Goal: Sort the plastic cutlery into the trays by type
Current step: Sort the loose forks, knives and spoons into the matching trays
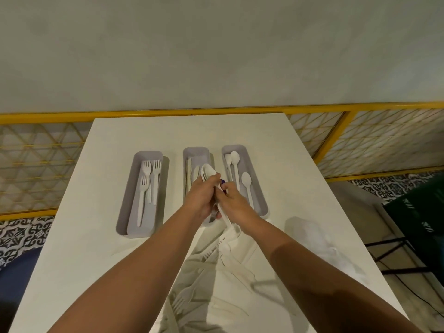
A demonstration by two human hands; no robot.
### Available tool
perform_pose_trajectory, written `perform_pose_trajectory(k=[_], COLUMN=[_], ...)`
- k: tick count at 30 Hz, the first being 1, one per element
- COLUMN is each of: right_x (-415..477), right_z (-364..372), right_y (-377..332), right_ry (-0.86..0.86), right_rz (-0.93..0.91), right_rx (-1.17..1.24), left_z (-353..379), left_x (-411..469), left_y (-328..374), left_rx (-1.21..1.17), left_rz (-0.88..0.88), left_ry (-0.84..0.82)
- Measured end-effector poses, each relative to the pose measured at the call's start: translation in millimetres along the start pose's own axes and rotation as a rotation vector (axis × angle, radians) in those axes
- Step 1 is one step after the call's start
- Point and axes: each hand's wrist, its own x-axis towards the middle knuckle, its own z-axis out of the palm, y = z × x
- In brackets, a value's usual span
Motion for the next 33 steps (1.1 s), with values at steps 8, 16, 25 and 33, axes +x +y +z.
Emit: perform_pose_trajectory(k=[8,16,25,33], right_x=[17.3,81.8,123.7,125.5], right_z=[-46.3,-73.2,-53.3,-47.0], right_y=[10.9,23.9,25.1,33.8], right_ry=[-0.070,0.156,0.150,0.150], right_rz=[-0.058,0.067,0.142,0.078], right_rx=[0.089,-0.267,-0.471,-0.577], left_z=[28.9,14.4,7.8,8.8], left_x=[27.9,55.7,59.8,58.8], left_y=[16.3,-22.5,-38.6,-38.3], left_rx=[0.107,1.481,1.796,1.759], left_rz=[0.064,0.448,0.356,0.398], left_ry=[-0.085,-0.144,-0.256,-0.231])
